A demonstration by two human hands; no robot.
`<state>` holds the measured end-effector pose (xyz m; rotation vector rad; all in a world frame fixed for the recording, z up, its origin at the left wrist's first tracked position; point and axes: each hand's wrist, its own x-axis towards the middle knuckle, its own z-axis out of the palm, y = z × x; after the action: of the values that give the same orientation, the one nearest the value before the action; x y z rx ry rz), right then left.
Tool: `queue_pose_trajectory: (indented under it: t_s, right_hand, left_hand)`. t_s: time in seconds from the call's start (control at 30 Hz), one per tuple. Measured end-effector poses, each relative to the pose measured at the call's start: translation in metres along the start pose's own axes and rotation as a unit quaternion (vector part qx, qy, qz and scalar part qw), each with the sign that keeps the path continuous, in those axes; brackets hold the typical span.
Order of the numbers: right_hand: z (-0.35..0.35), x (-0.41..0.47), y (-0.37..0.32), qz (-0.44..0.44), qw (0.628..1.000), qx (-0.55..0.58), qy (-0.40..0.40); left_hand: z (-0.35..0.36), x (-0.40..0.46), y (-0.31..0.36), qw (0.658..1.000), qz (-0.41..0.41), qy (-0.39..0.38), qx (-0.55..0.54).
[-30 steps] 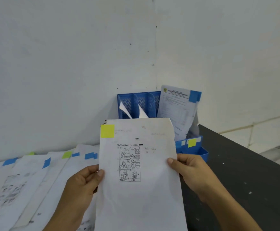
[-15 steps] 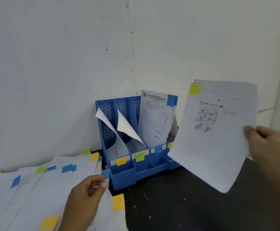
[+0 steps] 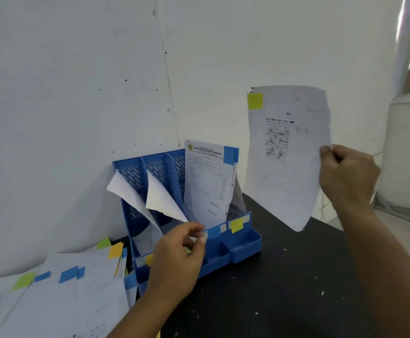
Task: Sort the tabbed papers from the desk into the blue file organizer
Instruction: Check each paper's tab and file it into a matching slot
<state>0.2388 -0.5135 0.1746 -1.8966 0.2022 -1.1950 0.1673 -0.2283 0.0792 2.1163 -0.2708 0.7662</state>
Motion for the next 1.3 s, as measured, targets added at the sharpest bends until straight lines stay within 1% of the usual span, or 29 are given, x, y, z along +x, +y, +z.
queue_pose_trajectory:
  t_s: [0.1,0.17,0.27,0.33,0.4,0.5,0.57,0.63,0.7,0.8,0.87,0.93,1.03,1.1,1.13,1.2,1.3]
  right_hand:
    - [0.022,0.01,-0.004,-0.01,1.0,0.014,-0.013]
    - [0.038,0.015,-0.006,-0.011,0.999,0.02,-0.027]
    - [0.056,0.022,-0.006,-0.009,0.998,0.032,-0.046]
    - [0.065,0.024,-0.005,-0.011,0.997,0.04,-0.058]
    - [0.072,0.026,-0.003,-0.012,0.997,0.048,-0.065]
    - [0.082,0.025,-0.001,-0.017,0.995,0.056,-0.076]
    - [0.09,0.021,-0.001,-0.024,0.994,0.064,-0.089]
    - [0.099,0.017,-0.002,-0.036,0.992,0.07,-0.103]
    - [0.107,0.012,-0.004,-0.051,0.989,0.071,-0.12]
    - [0.118,0.007,-0.007,-0.064,0.986,0.07,-0.137]
    - [0.125,0.005,-0.009,-0.071,0.984,0.066,-0.15]
    - [0.133,0.0,-0.01,-0.076,0.981,0.062,-0.169]
    - [0.143,-0.011,-0.009,-0.071,0.975,0.07,-0.2]
    - [0.15,-0.022,-0.007,-0.059,0.971,0.07,-0.222]
    - [0.153,-0.028,-0.005,-0.054,0.968,0.062,-0.235]
    - [0.159,-0.04,0.003,-0.042,0.961,0.029,-0.273]
    - [0.167,-0.052,0.016,-0.018,0.936,-0.057,-0.347]
  left_hand:
    - [0.031,0.031,0.017,0.996,0.002,-0.081,-0.037]
    - [0.053,0.051,0.028,0.989,-0.014,-0.14,-0.055]
    - [0.083,0.078,0.04,0.97,-0.077,-0.216,-0.078]
    - [0.095,0.092,0.046,0.962,-0.117,-0.239,-0.067]
    - [0.102,0.101,0.048,0.962,-0.136,-0.23,-0.056]
    - [0.106,0.106,0.046,0.971,-0.156,-0.174,-0.046]
    - [0.106,0.105,0.043,0.978,-0.152,-0.137,-0.033]
    - [0.103,0.108,0.039,0.985,-0.127,-0.111,-0.03]
    - [0.098,0.114,0.035,0.988,-0.096,-0.122,-0.024]
    - [0.089,0.126,0.031,0.982,-0.095,-0.164,0.022]
    - [0.085,0.132,0.027,0.983,-0.104,-0.147,0.042]
    - [0.081,0.136,0.023,0.988,-0.101,-0.109,0.049]
    - [0.076,0.137,0.02,0.995,-0.063,-0.06,0.039]
    - [0.075,0.136,0.018,0.998,-0.033,-0.05,0.02]
    - [0.075,0.134,0.017,0.998,-0.033,-0.051,0.016]
    - [0.076,0.13,0.014,0.996,-0.062,-0.063,0.014]
    - [0.078,0.125,0.002,0.993,-0.087,-0.078,0.009]
